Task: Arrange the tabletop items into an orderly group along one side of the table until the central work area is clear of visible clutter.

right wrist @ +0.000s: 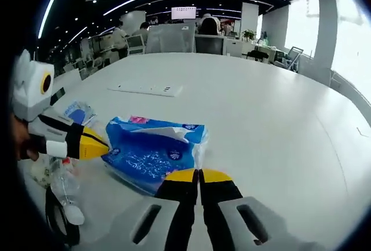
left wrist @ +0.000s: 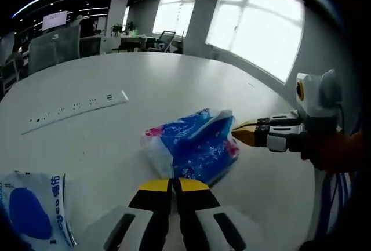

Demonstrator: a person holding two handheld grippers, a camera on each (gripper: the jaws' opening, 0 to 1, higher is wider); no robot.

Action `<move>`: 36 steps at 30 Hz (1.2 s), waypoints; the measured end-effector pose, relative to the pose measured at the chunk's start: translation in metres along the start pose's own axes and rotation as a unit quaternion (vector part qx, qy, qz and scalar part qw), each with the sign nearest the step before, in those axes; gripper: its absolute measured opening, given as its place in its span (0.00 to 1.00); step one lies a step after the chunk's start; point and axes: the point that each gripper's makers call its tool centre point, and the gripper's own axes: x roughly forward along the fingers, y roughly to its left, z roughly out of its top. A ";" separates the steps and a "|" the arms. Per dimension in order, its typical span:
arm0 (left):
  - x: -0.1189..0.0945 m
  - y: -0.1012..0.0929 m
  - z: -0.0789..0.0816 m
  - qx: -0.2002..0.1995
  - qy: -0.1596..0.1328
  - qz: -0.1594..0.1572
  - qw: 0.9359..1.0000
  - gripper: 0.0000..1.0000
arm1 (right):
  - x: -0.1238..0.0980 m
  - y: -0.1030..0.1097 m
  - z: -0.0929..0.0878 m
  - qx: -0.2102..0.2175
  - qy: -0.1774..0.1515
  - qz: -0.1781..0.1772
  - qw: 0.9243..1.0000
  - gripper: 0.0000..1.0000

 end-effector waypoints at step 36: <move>-0.024 -0.003 0.004 0.012 0.002 0.003 1.000 0.39 | -0.023 0.009 0.009 0.051 -0.019 0.009 0.999 0.31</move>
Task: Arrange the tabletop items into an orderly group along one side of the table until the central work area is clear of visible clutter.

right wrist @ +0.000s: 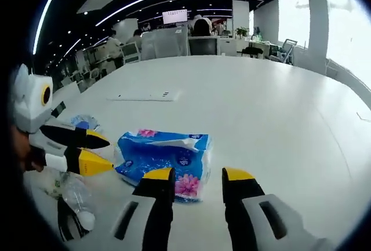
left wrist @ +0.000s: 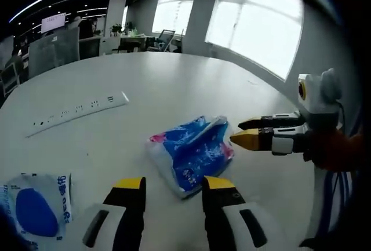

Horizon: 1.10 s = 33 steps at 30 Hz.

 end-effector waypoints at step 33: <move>-0.116 0.094 -0.002 0.015 -0.049 0.044 0.998 0.73 | -0.041 0.092 0.024 0.026 -0.047 0.056 0.997 0.73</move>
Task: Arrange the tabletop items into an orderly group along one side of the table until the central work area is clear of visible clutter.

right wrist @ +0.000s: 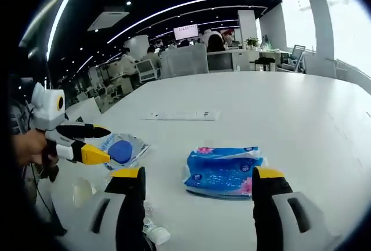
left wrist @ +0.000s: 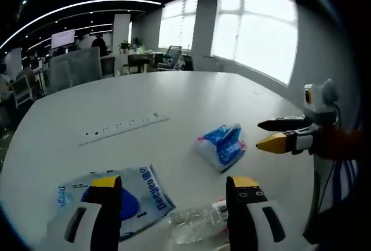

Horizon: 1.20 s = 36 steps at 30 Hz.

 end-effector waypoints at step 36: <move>-0.057 0.116 -0.047 -0.064 0.011 0.030 0.997 0.94 | 0.058 0.102 -0.008 0.032 0.064 0.063 0.995 0.53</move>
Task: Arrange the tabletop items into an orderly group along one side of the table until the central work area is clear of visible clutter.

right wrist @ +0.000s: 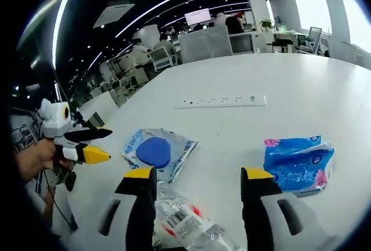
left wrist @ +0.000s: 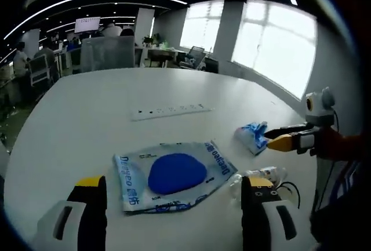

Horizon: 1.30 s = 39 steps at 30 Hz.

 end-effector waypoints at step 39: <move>0.033 0.043 -0.051 -0.082 0.057 -0.018 0.995 0.43 | 0.052 0.038 -0.041 0.060 0.109 0.068 0.990 0.10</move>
